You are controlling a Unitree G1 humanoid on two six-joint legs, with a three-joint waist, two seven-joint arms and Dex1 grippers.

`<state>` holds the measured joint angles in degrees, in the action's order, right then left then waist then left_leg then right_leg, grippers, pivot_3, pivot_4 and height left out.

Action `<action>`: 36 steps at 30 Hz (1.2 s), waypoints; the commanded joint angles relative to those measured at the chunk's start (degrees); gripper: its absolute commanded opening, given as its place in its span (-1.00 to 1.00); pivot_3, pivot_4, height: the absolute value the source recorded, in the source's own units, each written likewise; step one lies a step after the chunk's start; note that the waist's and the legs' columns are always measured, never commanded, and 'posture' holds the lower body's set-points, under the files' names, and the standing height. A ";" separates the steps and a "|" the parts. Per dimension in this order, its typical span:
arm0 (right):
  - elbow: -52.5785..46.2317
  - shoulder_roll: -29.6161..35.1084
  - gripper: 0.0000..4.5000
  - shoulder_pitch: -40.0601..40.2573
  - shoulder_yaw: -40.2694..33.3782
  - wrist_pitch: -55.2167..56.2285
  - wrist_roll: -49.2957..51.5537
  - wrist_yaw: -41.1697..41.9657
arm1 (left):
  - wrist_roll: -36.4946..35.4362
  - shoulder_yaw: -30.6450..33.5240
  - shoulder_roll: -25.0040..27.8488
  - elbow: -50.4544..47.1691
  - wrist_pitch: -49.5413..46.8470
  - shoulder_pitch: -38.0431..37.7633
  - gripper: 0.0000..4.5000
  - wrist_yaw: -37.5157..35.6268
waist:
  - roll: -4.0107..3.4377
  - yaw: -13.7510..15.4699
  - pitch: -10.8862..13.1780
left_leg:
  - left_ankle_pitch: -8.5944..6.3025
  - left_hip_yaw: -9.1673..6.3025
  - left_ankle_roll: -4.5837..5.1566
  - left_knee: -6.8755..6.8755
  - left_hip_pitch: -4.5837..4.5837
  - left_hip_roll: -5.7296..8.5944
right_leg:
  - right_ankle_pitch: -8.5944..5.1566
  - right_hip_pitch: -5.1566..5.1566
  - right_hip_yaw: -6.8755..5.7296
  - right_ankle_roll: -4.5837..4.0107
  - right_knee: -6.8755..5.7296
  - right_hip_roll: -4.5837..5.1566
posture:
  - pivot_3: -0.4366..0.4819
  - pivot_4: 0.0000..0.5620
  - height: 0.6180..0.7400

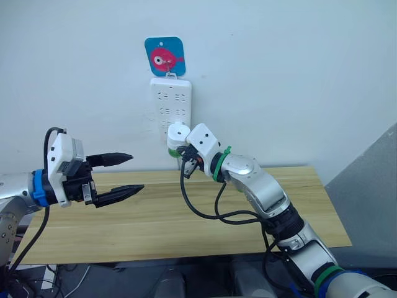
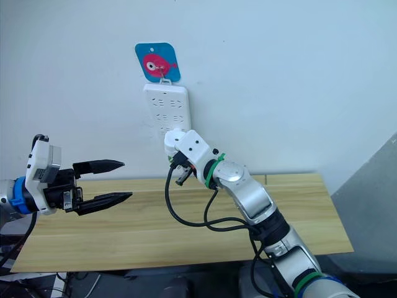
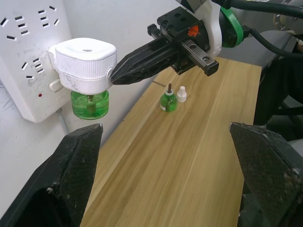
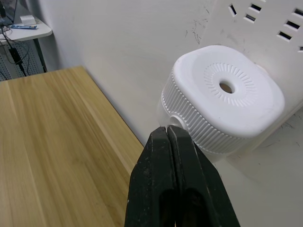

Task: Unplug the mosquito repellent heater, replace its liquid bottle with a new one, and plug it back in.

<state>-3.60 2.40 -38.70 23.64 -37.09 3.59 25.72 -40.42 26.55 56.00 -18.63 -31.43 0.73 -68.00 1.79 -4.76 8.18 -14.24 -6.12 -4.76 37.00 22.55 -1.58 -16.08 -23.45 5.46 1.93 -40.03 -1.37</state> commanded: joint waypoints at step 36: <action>-4.10 -4.36 -0.99 0.83 -7.31 -6.07 1.86 -7.53 | -0.60 -1.80 0.71 -2.71 -1.69 2.84 1.00 0.89 | 0.00 0.01 0.00 | 0.00 -0.01 0.00 0.00 -0.04 -0.01 | 0.00 0.03 0.00 0.00 -0.01 -0.02 | 0.00 -0.76 0.94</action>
<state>-6.53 -1.40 -37.12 19.80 -43.82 6.26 21.35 -40.39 24.30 56.11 -19.88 -33.29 2.87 -67.31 1.79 -4.75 8.18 -14.24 -6.13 -4.76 37.00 22.51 -1.59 -16.08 -23.42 5.45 1.93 -40.04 -1.39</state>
